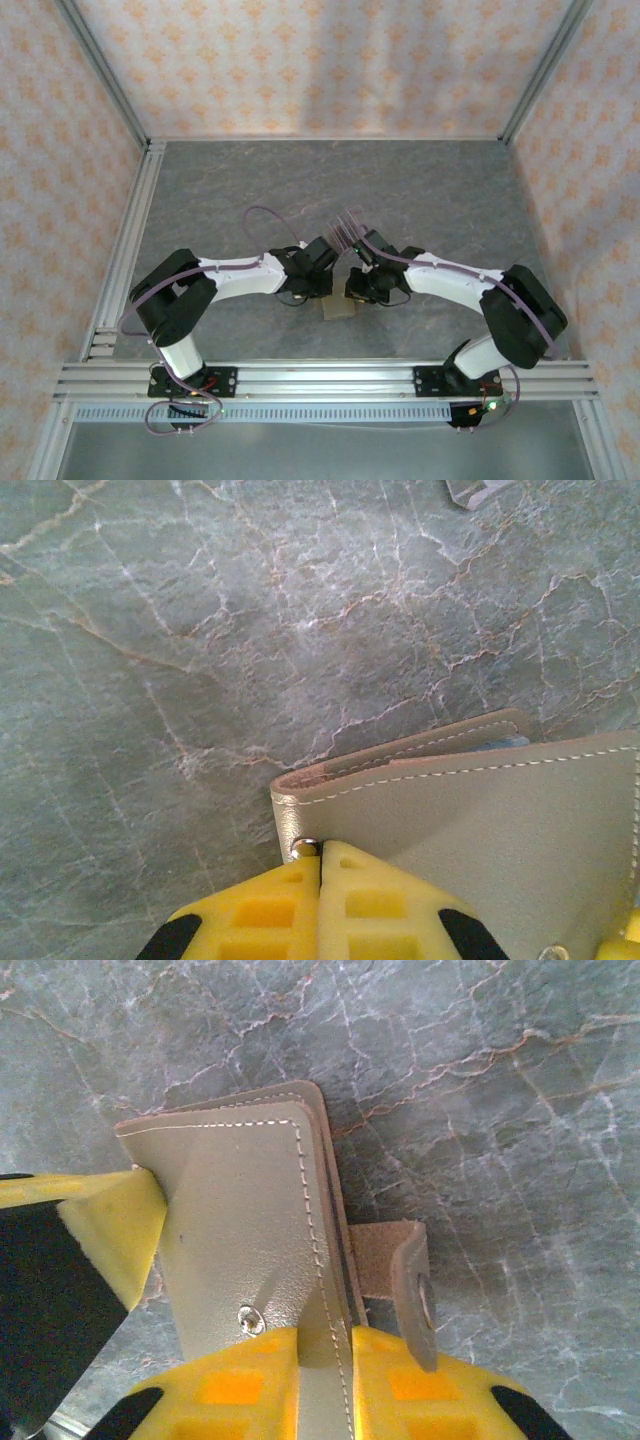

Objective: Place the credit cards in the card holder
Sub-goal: Open the card holder at the bottom-center of the table.

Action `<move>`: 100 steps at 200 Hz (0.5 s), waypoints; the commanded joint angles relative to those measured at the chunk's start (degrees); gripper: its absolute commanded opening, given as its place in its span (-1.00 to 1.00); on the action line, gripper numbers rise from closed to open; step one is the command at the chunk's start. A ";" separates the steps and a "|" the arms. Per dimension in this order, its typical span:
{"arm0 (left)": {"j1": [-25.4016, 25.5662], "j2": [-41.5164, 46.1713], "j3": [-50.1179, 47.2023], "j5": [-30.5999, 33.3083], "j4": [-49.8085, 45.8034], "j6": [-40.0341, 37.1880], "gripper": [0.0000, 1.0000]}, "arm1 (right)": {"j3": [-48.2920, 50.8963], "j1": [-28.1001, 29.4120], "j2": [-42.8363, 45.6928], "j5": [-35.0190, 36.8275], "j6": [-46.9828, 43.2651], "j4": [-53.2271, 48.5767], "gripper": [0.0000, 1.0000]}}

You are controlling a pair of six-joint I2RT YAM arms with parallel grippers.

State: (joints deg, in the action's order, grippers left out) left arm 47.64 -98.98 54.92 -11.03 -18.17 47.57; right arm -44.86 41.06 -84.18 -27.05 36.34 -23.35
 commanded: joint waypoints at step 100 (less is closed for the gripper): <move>1.32 -1.88 -3.77 -1.47 -7.86 1.34 -0.92 | -0.96 -0.01 1.19 -5.50 5.22 11.19 -0.50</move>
State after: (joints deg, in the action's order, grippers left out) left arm 47.64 -98.85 54.57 -11.05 -17.93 48.16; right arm -44.91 41.04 -82.54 -30.06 39.53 -19.68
